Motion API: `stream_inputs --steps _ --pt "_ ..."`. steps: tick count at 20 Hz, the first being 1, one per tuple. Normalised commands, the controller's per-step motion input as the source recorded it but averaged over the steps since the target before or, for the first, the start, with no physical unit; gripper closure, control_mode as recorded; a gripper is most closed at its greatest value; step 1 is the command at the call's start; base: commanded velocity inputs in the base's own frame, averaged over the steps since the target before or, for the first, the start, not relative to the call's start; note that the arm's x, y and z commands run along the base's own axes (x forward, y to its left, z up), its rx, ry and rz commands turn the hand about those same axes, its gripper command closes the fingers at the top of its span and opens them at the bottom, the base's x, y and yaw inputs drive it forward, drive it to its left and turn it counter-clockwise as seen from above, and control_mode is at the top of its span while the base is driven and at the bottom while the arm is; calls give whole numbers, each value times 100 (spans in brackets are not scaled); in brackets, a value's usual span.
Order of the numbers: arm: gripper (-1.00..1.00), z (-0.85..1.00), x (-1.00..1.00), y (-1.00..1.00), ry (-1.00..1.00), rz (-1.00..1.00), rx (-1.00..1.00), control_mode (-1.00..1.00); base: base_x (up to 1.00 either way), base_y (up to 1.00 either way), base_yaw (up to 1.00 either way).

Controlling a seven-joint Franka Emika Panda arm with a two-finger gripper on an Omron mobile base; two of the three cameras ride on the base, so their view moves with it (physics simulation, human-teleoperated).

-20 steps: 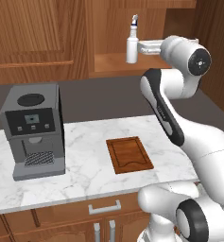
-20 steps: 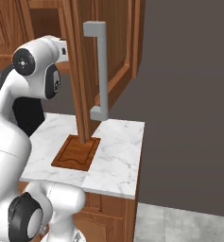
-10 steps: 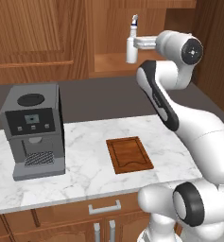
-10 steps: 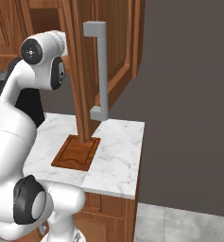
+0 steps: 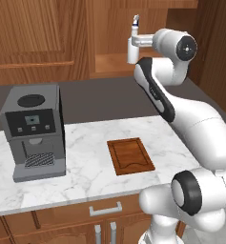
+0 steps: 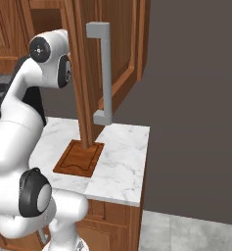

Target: Grab the spray bottle from the cabinet, then place it next to the cutting board for sanitizing. Then grab the dish brush from the countertop next to the sink and place it next to the cutting board.

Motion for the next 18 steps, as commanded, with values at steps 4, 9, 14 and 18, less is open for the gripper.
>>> stream_inputs --steps 4,9,14,18 --pt "-100 0 27 0 1 0 0 -100 0 0 0" --pt "-100 0 26 0 1 0 0 -100 0 0 0" --pt "-100 0 35 1 0 0 0 -100 0 0 0" --pt "-100 0 42 6 0 0 -1 -100 0 0 0"
